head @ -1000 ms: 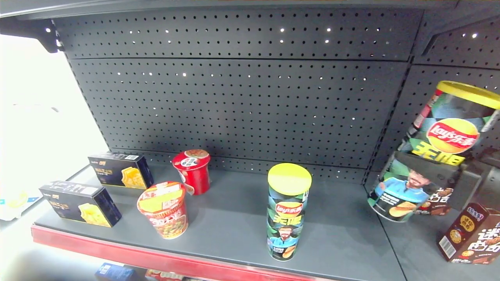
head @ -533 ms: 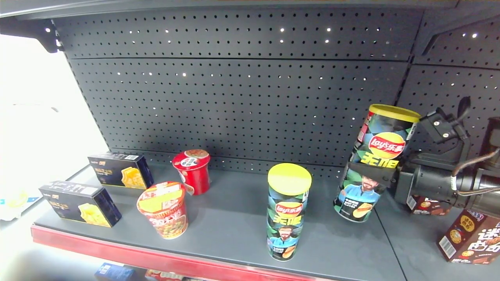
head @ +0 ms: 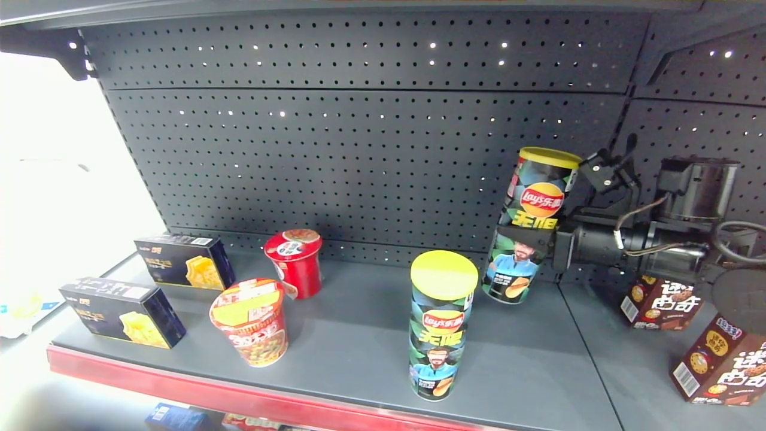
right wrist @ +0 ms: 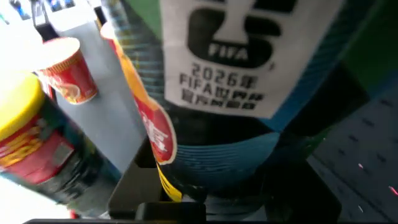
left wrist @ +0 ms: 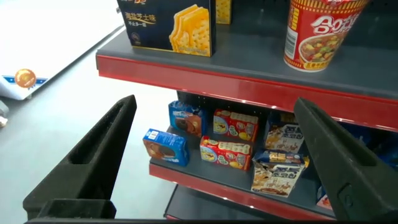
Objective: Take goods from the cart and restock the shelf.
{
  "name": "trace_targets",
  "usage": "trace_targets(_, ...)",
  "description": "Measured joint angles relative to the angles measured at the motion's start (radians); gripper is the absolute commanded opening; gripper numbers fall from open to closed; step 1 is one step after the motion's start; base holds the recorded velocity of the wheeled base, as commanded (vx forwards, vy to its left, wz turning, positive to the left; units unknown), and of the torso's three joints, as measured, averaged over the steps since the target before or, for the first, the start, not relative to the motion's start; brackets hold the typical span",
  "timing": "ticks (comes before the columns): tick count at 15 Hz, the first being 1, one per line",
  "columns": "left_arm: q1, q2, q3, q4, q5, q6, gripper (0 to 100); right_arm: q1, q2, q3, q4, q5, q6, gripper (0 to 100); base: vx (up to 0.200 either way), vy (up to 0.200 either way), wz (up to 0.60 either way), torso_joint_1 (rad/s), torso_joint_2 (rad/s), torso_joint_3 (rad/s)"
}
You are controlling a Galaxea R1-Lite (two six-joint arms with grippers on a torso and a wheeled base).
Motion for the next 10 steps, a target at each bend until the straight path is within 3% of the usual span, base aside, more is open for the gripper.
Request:
trace_targets(6, -0.001, 0.000, 0.000, 0.000, 0.000, 0.000, 100, 0.048, 0.155, -0.119, -0.014, 0.060, -0.046, 0, 0.000, 0.000, 0.00, 0.000, 0.00, 0.000)
trace_targets(10, -0.001, 0.000, 0.000, 0.000, 0.000, 0.000, 100, 0.067, 0.245, -0.159, -0.109, 0.055, -0.079, 0, 0.000, 0.000, 0.00, 0.000, 0.00, 0.000)
